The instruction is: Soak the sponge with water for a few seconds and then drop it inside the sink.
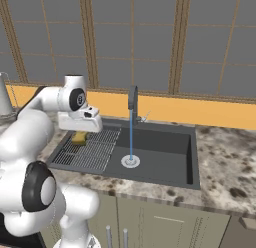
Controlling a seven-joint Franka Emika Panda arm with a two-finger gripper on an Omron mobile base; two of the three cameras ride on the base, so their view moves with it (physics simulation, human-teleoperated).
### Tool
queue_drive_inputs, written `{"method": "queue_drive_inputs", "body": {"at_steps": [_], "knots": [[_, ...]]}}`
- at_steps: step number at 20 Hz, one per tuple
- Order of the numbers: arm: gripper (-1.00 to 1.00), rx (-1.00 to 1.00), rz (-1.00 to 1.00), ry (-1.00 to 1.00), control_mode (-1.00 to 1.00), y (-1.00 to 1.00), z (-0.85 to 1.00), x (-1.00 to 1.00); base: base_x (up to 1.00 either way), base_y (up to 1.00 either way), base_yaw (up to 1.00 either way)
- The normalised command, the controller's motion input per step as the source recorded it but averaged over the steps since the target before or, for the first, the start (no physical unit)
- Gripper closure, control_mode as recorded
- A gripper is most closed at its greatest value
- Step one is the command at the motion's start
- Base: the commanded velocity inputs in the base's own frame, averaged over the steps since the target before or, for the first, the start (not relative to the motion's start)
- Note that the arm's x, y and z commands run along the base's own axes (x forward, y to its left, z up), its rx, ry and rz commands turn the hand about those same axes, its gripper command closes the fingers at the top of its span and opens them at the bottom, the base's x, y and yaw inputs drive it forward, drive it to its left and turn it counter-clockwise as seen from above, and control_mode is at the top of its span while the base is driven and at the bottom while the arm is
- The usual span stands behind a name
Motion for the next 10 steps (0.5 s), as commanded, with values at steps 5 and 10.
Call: {"method": "queue_drive_inputs", "body": {"at_steps": [5,10], "knots": [[1.00,-0.05,0.00,-0.05,-1.00,-0.40,0.00,0.04,0.00,0.00,0.00],[1.00,-0.06,0.00,-0.09,-1.00,-0.42,0.00,0.03,0.00,0.00,0.00]]}}
